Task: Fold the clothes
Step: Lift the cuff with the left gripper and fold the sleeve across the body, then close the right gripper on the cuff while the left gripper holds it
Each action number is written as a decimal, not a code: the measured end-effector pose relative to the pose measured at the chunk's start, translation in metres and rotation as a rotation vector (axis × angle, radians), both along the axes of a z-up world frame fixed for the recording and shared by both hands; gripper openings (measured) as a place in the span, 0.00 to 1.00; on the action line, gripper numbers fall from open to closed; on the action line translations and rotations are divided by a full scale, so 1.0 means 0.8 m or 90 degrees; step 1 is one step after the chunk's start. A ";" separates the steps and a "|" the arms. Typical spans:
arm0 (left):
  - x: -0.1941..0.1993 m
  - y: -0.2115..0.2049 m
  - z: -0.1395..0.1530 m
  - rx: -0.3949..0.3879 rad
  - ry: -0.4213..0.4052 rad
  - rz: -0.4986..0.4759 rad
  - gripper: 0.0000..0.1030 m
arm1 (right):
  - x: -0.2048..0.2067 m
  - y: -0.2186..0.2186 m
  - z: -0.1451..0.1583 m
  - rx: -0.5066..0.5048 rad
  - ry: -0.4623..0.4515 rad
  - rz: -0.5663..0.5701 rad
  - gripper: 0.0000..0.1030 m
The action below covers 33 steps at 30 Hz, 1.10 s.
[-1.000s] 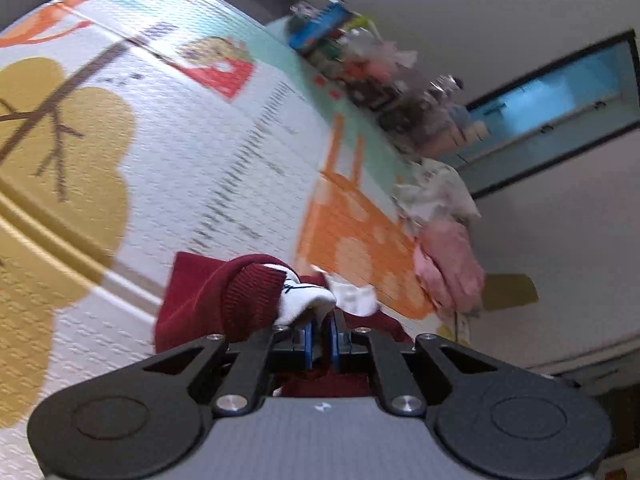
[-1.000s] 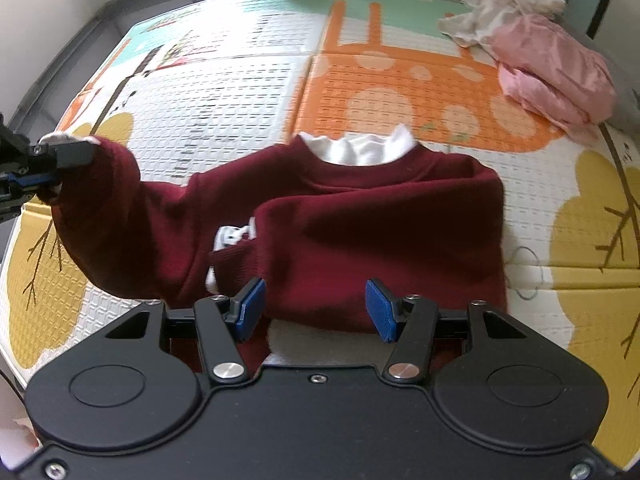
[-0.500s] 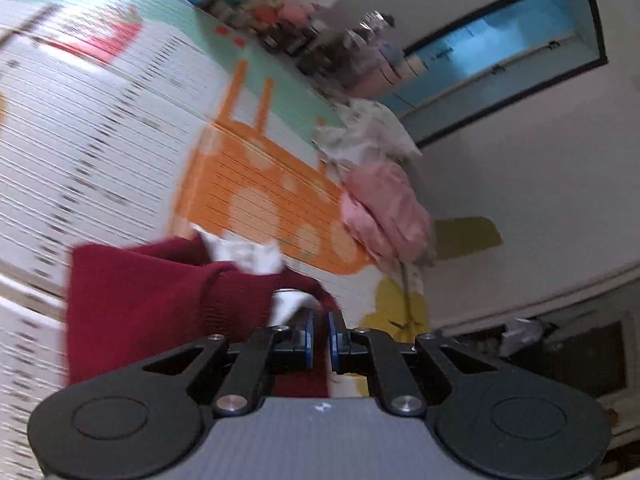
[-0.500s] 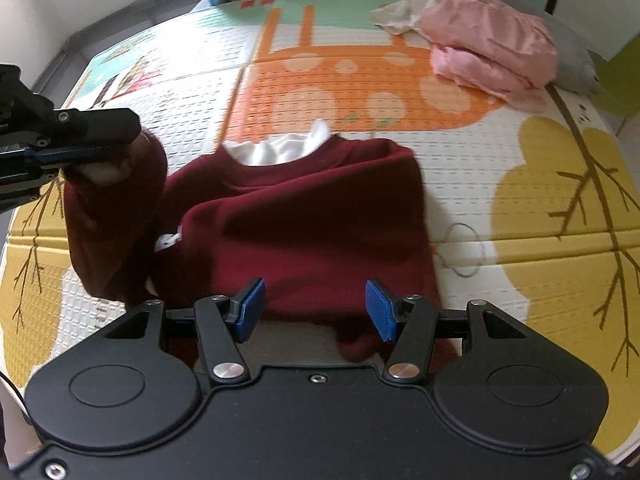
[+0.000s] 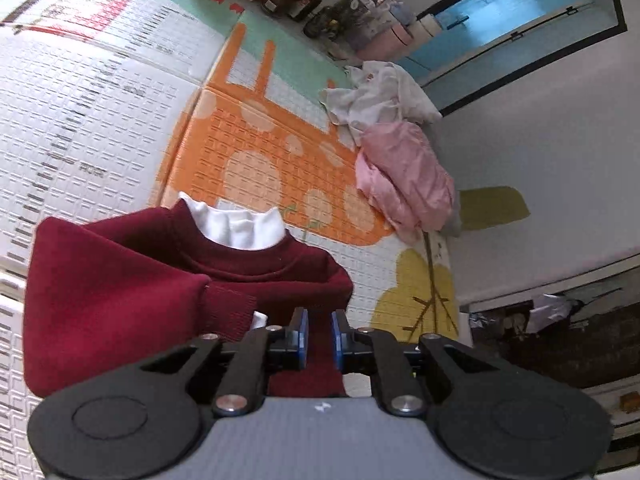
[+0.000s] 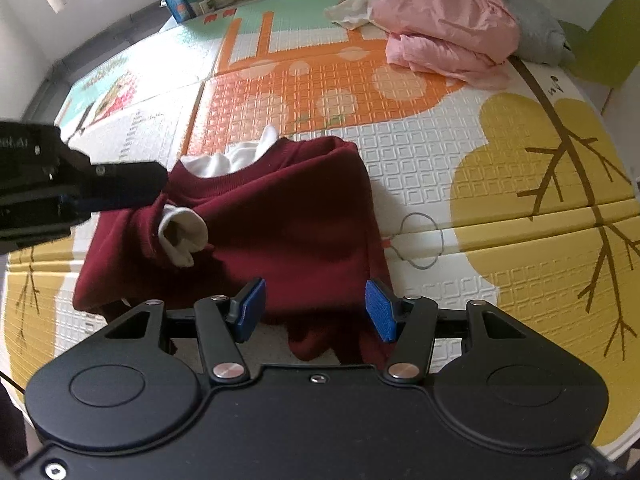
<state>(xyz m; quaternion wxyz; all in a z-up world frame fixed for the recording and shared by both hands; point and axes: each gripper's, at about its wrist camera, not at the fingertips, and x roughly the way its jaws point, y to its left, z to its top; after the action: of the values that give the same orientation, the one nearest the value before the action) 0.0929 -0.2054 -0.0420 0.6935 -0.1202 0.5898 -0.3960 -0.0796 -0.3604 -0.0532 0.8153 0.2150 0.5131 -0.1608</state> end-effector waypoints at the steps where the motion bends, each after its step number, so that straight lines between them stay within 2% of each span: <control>1: 0.000 0.001 0.001 0.005 -0.005 0.004 0.14 | 0.001 -0.001 0.001 0.007 -0.006 0.001 0.50; 7: 0.002 0.013 0.008 0.049 -0.043 0.028 0.28 | 0.017 -0.003 0.010 0.079 -0.072 0.040 0.43; 10: 0.002 0.023 0.009 0.073 -0.061 0.041 0.31 | 0.029 -0.008 0.008 0.128 -0.099 0.050 0.39; 15: 0.006 0.044 0.008 0.110 -0.084 0.072 0.35 | 0.048 -0.018 -0.014 0.214 -0.099 0.038 0.12; 24: 0.016 0.069 -0.013 0.161 -0.073 0.090 0.36 | 0.070 -0.030 -0.059 0.327 -0.075 -0.007 0.10; 33: 0.020 0.064 -0.033 0.172 -0.045 0.084 0.36 | 0.090 -0.033 -0.082 0.400 -0.082 -0.036 0.10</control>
<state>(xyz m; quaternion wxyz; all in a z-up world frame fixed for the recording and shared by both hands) 0.1091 -0.1542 -0.0686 0.7481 -0.0500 0.6038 -0.2707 -0.0076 -0.3866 -0.1187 0.7351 0.4803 0.4785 -0.0029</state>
